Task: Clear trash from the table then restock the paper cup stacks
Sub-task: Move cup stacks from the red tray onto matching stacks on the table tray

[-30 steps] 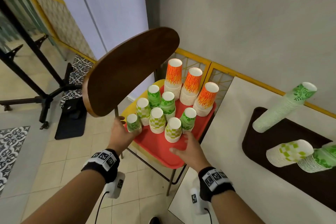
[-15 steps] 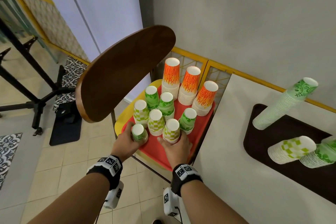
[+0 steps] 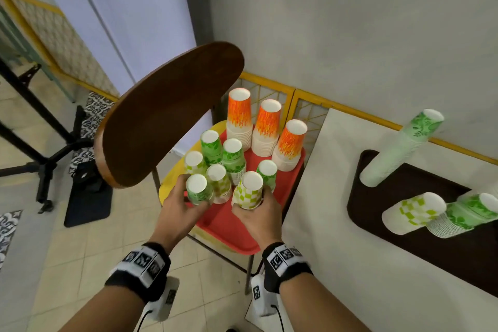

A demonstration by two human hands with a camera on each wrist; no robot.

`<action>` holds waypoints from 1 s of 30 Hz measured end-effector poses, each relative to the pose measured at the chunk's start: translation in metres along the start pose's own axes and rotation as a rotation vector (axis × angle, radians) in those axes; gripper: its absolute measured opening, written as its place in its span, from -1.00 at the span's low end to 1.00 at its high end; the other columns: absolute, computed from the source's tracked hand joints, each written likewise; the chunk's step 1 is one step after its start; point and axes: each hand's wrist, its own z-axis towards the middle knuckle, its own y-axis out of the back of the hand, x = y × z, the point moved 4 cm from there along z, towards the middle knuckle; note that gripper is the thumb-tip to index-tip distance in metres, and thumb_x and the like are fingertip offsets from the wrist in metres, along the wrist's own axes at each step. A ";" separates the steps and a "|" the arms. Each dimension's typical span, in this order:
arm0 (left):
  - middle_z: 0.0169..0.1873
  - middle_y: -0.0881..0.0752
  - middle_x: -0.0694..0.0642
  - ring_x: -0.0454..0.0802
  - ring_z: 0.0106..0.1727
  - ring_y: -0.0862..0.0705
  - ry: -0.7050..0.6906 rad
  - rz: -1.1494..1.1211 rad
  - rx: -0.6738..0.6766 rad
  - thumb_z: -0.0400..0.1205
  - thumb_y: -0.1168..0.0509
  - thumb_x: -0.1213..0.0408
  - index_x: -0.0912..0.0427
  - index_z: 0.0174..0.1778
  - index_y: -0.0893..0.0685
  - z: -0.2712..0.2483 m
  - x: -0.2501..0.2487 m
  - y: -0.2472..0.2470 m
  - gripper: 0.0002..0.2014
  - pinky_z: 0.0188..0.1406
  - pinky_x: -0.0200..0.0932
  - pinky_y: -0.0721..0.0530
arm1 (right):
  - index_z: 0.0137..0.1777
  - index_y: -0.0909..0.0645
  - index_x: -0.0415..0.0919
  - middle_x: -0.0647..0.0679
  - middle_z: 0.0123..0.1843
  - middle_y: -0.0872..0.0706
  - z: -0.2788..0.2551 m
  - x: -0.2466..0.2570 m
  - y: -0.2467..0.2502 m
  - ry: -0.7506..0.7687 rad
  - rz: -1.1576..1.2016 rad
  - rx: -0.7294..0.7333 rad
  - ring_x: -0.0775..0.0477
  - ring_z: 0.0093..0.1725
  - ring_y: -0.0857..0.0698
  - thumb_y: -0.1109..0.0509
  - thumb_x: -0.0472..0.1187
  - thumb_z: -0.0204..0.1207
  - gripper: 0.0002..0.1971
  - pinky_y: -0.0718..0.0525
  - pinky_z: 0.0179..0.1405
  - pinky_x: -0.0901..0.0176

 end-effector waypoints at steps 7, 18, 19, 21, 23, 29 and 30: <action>0.12 -0.78 -0.03 0.08 0.09 -0.77 -0.139 -0.058 -0.064 0.42 -0.53 0.02 -0.13 0.39 -0.45 -0.020 -0.106 -0.005 -0.38 0.04 0.17 -0.72 | 0.18 -0.61 0.10 0.23 0.00 -0.80 -0.013 0.052 0.123 0.089 0.130 -0.020 0.23 -0.01 -0.78 -0.67 0.05 0.10 -0.41 -0.81 -0.04 0.08; 0.00 -0.75 -0.18 -0.28 0.00 -0.76 -0.535 -0.202 0.279 0.57 -0.54 0.19 -0.11 0.23 -0.45 0.021 -0.350 -0.173 -0.55 0.00 -0.08 -0.76 | 0.20 -0.58 0.14 0.24 0.02 -0.78 -0.020 0.038 0.332 0.089 0.091 -0.356 0.25 0.03 -0.77 -0.69 0.03 0.16 -0.41 -0.77 -0.02 0.31; 0.00 -0.75 -0.14 -0.15 -0.01 -0.78 -0.554 -0.193 0.304 0.55 -0.54 0.16 -0.10 0.22 -0.44 0.028 -0.366 -0.192 -0.55 0.04 0.02 -0.79 | 0.20 -0.58 0.15 0.27 0.01 -0.78 -0.020 0.033 0.345 0.081 0.090 -0.377 0.27 0.03 -0.76 -0.70 0.02 0.17 -0.43 -0.74 -0.02 0.37; 0.03 -0.77 -0.01 0.08 -0.02 -0.81 -0.583 -0.134 0.340 0.53 -0.52 0.07 -0.10 0.22 -0.42 0.041 -0.391 -0.227 -0.54 0.07 0.19 -0.80 | 0.17 -0.59 0.14 0.28 -0.01 -0.78 -0.021 0.024 0.367 0.069 0.081 -0.406 0.28 0.02 -0.76 -0.71 -0.01 0.19 -0.46 -0.71 -0.04 0.43; 0.06 -0.79 0.06 0.20 0.01 -0.81 -0.603 -0.057 0.355 0.52 -0.48 0.00 -0.10 0.24 -0.40 0.052 -0.406 -0.257 -0.53 0.06 0.25 -0.79 | 0.13 -0.59 0.14 0.23 -0.03 -0.78 -0.022 0.015 0.384 0.056 0.060 -0.424 0.25 0.01 -0.77 -0.70 0.01 0.18 -0.48 -0.74 -0.04 0.35; 0.02 -0.77 0.10 0.24 0.06 -0.77 -0.548 0.072 0.388 0.59 -0.50 0.05 0.05 0.33 -0.42 0.077 -0.404 -0.319 -0.49 0.02 0.13 -0.77 | -0.03 -0.52 0.29 0.20 -0.06 -0.77 -0.016 -0.008 0.415 0.030 0.045 -0.461 0.23 -0.01 -0.77 -0.70 0.03 0.15 -0.53 -0.77 -0.06 0.30; 0.00 -0.76 0.08 0.22 0.03 -0.76 -0.533 0.080 0.396 0.60 -0.50 0.07 0.08 0.34 -0.43 0.080 -0.399 -0.327 -0.50 -0.04 0.06 -0.75 | -0.04 -0.51 0.31 0.20 -0.05 -0.76 -0.015 -0.010 0.418 0.033 0.043 -0.462 0.23 0.00 -0.76 -0.70 0.03 0.15 -0.53 -0.76 -0.06 0.32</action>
